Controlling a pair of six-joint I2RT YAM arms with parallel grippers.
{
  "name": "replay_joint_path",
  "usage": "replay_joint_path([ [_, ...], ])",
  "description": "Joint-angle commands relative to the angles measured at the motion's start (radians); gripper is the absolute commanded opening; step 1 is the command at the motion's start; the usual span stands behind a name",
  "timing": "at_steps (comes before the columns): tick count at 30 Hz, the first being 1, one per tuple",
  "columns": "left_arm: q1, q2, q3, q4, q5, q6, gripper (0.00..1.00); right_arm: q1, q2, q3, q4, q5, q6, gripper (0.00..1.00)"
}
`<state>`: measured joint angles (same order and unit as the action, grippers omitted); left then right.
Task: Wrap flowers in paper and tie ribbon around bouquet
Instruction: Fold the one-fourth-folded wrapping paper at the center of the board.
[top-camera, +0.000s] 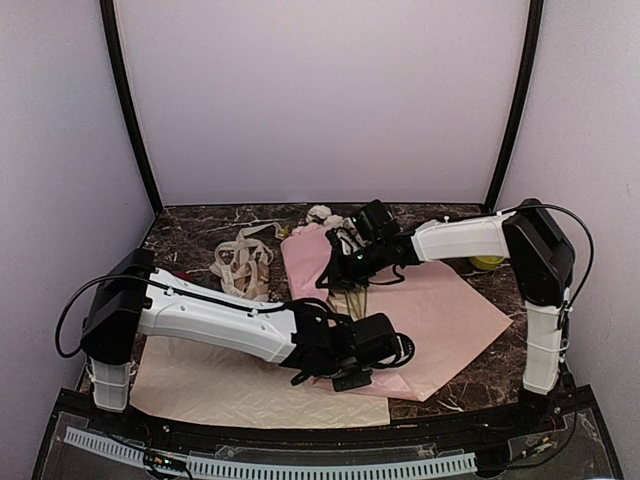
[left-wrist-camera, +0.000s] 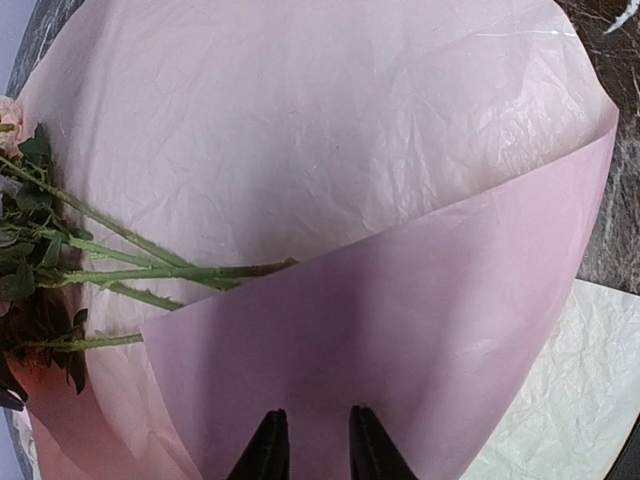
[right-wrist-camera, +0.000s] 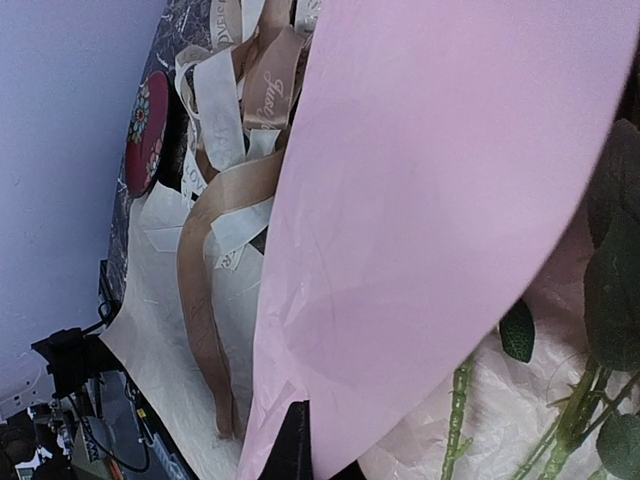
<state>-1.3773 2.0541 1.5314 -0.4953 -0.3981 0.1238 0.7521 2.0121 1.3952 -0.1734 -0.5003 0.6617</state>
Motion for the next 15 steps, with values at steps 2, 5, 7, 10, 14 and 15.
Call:
replay_joint_path([
  [2, 0.039, -0.040, -0.029, -0.001, 0.010, -0.028, 0.20, -0.004, -0.007, 0.022, -0.008, 0.009, -0.019, 0.00],
  [5, 0.064, -0.018, -0.062, -0.008, 0.058, -0.051, 0.20, -0.004, -0.019, 0.026, -0.016, 0.008, -0.023, 0.00],
  [7, 0.067, 0.001, -0.070, -0.014, 0.094, -0.052, 0.19, -0.003, -0.030, 0.033, -0.024, 0.010, -0.026, 0.00],
  [10, 0.067, 0.020, -0.080, -0.023, 0.132, -0.066, 0.19, -0.004, -0.049, 0.045, -0.046, 0.026, -0.034, 0.00],
  [14, 0.067, 0.030, -0.109, -0.033, 0.177, -0.079, 0.18, -0.006, -0.088, 0.052, -0.070, 0.067, -0.048, 0.00],
  [15, 0.067, 0.031, -0.116, -0.035, 0.190, -0.081, 0.18, -0.006, -0.100, 0.049, -0.073, 0.079, -0.049, 0.00],
])
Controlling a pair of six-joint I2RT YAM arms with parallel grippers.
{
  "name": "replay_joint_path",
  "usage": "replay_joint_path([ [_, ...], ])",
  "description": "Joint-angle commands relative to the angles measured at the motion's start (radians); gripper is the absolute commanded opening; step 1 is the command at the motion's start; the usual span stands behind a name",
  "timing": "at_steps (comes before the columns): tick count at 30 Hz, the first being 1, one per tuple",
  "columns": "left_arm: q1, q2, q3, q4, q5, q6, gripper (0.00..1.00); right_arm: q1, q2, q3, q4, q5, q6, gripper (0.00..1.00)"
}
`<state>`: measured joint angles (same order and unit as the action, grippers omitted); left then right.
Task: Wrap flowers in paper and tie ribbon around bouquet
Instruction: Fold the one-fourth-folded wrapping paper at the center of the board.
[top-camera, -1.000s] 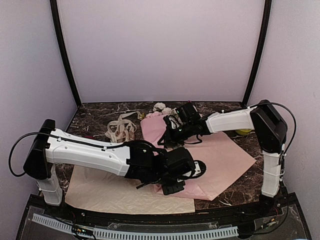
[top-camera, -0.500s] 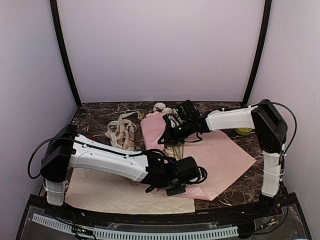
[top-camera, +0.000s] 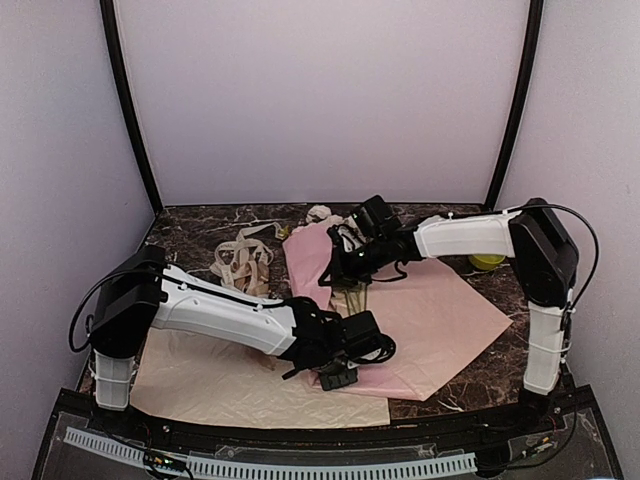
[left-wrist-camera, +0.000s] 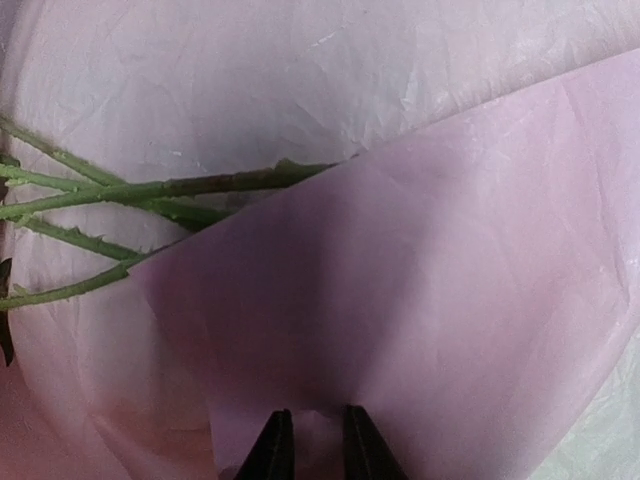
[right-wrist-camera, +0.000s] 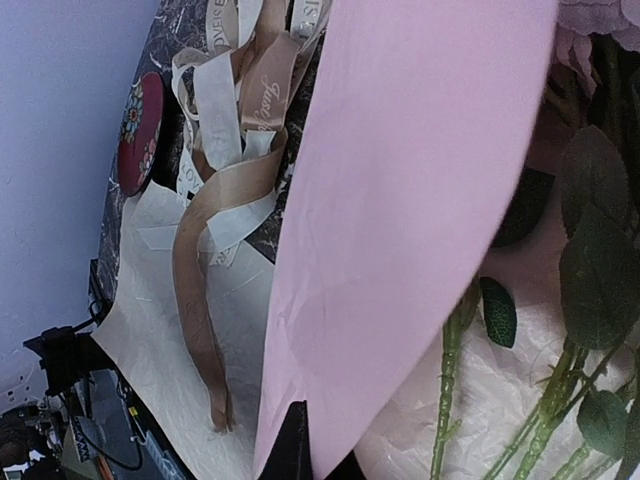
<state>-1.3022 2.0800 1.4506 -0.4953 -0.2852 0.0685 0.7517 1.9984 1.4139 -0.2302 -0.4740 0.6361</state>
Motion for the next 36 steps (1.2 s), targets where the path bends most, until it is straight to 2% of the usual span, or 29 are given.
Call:
replay_joint_path([
  [1, -0.007, 0.005, -0.038, -0.039, 0.087, -0.027, 0.18, -0.007, -0.099, 0.029, -0.021, 0.069, -0.025, 0.00],
  [14, -0.012, 0.012, -0.029, -0.081, 0.126, -0.022, 0.19, -0.037, -0.229, -0.126, -0.049, 0.169, -0.031, 0.00],
  [18, -0.012, 0.012, -0.031, -0.083, 0.132, -0.021, 0.19, -0.068, -0.261, -0.239, -0.005, 0.223, -0.026, 0.00],
  [23, -0.014, 0.012, -0.002, -0.096, 0.136, -0.013, 0.21, -0.113, -0.215, -0.360, 0.086, 0.188, -0.018, 0.00],
  [29, -0.014, 0.011, 0.002, -0.109, 0.132, -0.013, 0.23, -0.139, -0.158, -0.383, 0.116, 0.185, -0.034, 0.00],
  [36, -0.053, 0.000, 0.085, -0.085, 0.094, 0.034, 0.29, -0.139, -0.133, -0.339, 0.089, 0.187, -0.053, 0.00],
])
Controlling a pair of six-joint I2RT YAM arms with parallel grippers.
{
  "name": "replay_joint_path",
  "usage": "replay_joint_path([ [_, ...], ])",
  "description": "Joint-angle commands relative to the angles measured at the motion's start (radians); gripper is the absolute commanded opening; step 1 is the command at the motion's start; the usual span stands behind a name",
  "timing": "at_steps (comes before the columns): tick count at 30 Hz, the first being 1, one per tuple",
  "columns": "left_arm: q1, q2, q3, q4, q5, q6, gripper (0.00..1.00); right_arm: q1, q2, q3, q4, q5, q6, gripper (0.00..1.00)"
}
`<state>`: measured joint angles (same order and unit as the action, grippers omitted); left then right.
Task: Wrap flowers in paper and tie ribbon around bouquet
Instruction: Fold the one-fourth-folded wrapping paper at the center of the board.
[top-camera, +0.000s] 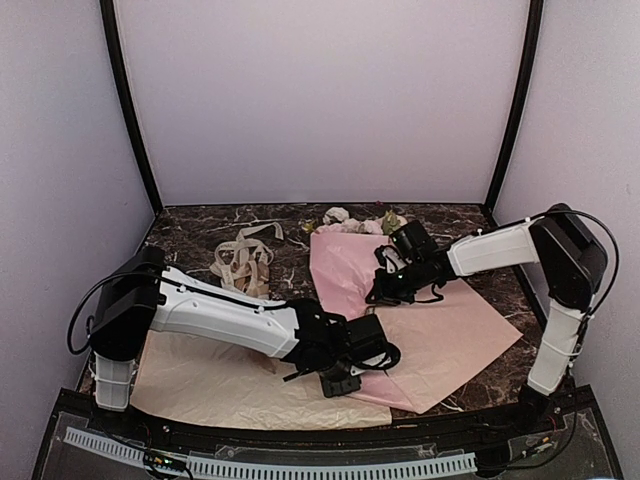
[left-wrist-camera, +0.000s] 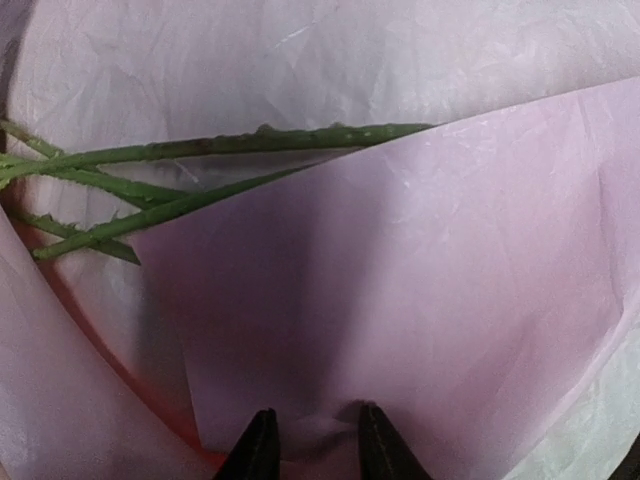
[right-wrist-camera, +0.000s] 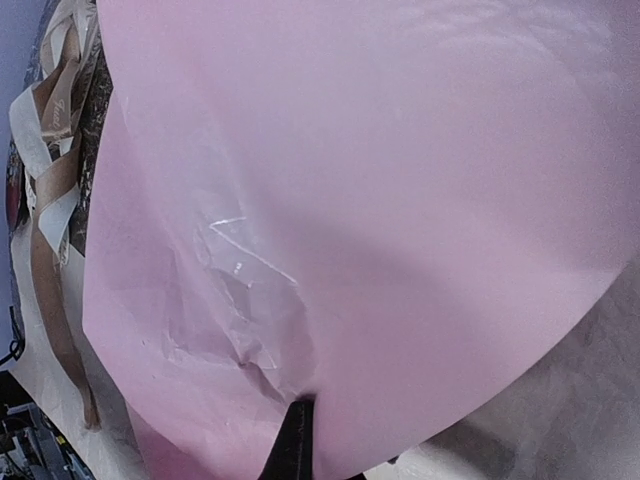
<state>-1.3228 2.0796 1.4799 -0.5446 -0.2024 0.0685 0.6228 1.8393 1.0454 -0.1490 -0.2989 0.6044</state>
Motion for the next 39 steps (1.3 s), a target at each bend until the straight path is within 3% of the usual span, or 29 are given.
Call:
replay_joint_path([
  [1, -0.032, 0.001, 0.068, -0.024, 0.012, 0.042, 0.30, -0.008, 0.030, 0.032, 0.006, 0.009, -0.023, 0.00],
  [11, -0.031, 0.099, 0.152, -0.053, 0.011, 0.079, 0.30, -0.009, 0.013, 0.097, -0.069, 0.000, -0.051, 0.00],
  [18, 0.000, 0.124, 0.122, -0.046, 0.078, 0.046, 0.29, -0.007, -0.045, 0.165, -0.144, -0.027, -0.072, 0.00],
  [26, 0.013, 0.120, 0.143, -0.069, 0.106, 0.032, 0.29, -0.009, -0.163, 0.017, -0.133, -0.004, -0.055, 0.00],
  [31, 0.012, 0.078, 0.166, -0.028, 0.115, 0.036, 0.32, -0.038, -0.107, -0.082, -0.019, -0.022, -0.060, 0.00],
  [39, -0.025, -0.072, 0.191, 0.045, 0.174, 0.063, 0.36, -0.062, 0.037, -0.056, 0.025, -0.039, -0.090, 0.00],
])
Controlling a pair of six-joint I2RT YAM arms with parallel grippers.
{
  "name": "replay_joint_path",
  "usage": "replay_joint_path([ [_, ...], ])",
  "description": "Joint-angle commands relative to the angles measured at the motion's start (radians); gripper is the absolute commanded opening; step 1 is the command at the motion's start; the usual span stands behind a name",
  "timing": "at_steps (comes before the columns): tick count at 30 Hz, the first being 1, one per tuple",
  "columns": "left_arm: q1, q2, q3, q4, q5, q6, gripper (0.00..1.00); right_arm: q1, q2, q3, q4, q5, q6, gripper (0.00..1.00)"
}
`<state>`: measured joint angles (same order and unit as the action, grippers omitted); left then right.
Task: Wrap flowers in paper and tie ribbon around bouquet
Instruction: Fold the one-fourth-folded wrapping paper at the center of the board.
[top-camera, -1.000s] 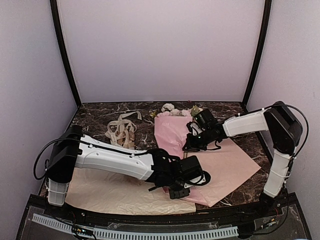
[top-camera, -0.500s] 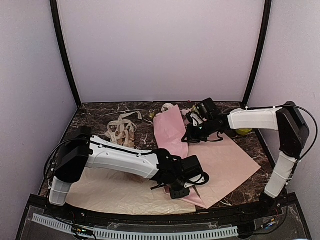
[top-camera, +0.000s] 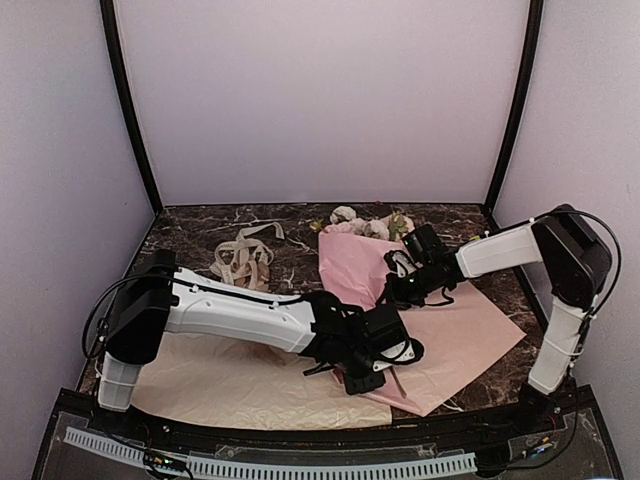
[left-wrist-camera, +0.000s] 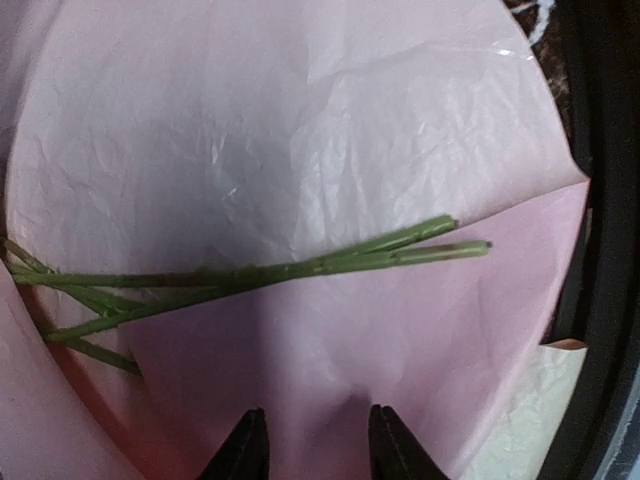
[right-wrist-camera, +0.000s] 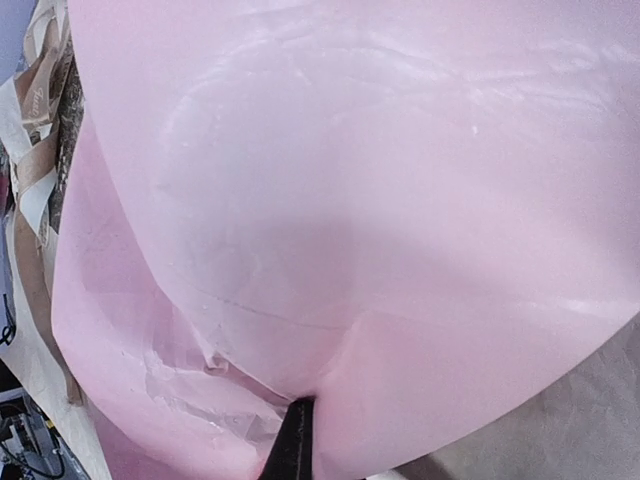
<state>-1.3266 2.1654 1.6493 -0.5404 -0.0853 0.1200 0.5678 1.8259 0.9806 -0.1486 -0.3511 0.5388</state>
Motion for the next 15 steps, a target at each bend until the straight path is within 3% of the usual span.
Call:
replay_joint_path([
  [1, -0.021, -0.193, 0.005, 0.052, 0.060, 0.004, 0.36, -0.008, 0.056, 0.009, 0.025, 0.013, -0.025, 0.00],
  [8, 0.040, -0.354, -0.127, -0.024, -0.120, -0.117, 0.54, -0.008, 0.057, 0.000, 0.040, 0.002, -0.014, 0.00],
  [15, 0.066, -0.318, -0.241, -0.001, -0.084, -0.159, 0.58, -0.008, 0.053, 0.021, 0.010, 0.009, -0.022, 0.00],
])
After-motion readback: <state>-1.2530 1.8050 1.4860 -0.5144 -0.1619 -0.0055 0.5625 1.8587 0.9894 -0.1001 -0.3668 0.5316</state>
